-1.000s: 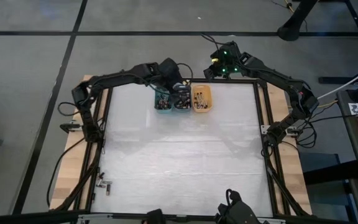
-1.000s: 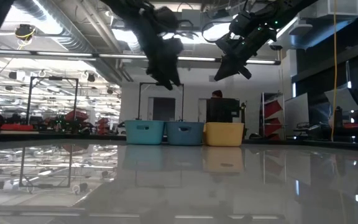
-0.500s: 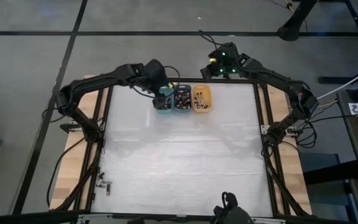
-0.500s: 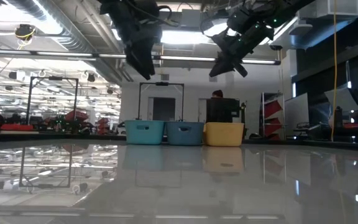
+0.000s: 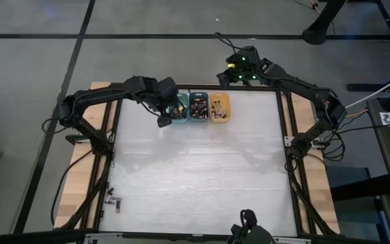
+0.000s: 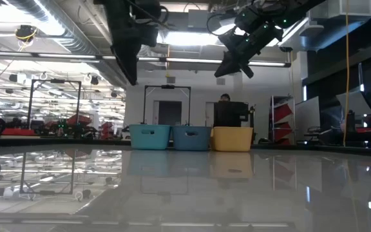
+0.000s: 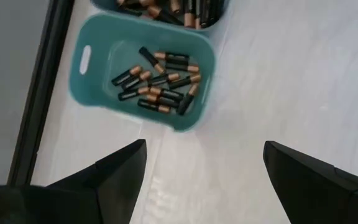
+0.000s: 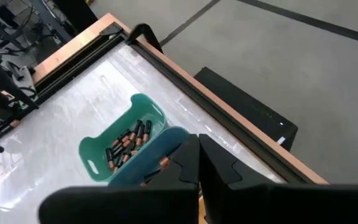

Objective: Sort batteries
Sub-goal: Put the brown battery into the blue bin

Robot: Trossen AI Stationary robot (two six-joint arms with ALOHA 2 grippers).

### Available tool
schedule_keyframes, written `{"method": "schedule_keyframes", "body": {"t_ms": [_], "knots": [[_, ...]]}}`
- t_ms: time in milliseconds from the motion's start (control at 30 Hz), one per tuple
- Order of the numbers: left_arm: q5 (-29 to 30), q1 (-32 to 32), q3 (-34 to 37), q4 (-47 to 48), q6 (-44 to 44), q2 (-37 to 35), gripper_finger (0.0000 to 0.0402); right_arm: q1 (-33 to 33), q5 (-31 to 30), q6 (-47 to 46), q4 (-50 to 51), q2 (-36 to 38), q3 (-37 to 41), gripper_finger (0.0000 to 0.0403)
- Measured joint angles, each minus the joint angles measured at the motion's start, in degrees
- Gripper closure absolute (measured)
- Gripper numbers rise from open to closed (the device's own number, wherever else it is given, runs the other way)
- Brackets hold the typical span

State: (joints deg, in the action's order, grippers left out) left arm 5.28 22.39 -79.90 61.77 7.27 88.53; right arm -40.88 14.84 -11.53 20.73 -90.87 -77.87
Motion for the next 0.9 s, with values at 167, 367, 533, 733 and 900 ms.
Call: {"method": "schedule_keyframes", "body": {"t_ms": [167,367,533,733,900], "knots": [[0.1,-1.1,0.1,0.2,-1.0,-2.9,0.0092,0.0,1.8,0.7,0.5,0.0,0.0,0.0403],[2.2,-1.1,5.3,0.2,-7.2,-11.2,0.0092,0.0,3.2,0.9,0.4,0.0,0.0,0.0403],[2.5,-2.1,12.8,1.2,-13.7,-17.7,0.0092,0.0,3.2,1.1,0.1,0.0,0.0,0.0403],[2.5,-7.7,18.3,2.6,-21.1,-20.1,0.0092,0.0,3.4,1.3,0.0,0.0,0.0,0.0403],[2.5,-13.2,21.3,2.4,-25.6,-20.0,0.0092,0.0,3.4,1.5,-0.2,0.0,0.0,0.0403]]}}
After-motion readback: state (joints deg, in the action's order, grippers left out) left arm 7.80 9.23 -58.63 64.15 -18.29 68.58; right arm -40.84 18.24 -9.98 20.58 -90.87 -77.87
